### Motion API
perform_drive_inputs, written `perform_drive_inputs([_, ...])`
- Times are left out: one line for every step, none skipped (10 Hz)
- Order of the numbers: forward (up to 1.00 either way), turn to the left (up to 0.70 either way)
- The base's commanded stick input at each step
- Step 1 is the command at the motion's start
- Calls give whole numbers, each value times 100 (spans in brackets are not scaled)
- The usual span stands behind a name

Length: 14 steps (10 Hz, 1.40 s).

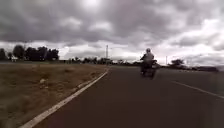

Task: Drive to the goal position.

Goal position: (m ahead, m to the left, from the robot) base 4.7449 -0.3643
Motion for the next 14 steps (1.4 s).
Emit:
perform_drive_inputs([100, 0])
perform_drive_inputs([100, 0])
perform_drive_inputs([100, 0])
perform_drive_inputs([100, 0])
perform_drive_inputs([100, 0])
perform_drive_inputs([100, -1])
perform_drive_inputs([100, -2])
perform_drive_inputs([100, -3])
perform_drive_inputs([100, -4])
perform_drive_inputs([100, -4])
perform_drive_inputs([100, -5])
perform_drive_inputs([100, -6])
perform_drive_inputs([100, -14])
perform_drive_inputs([100, -32])
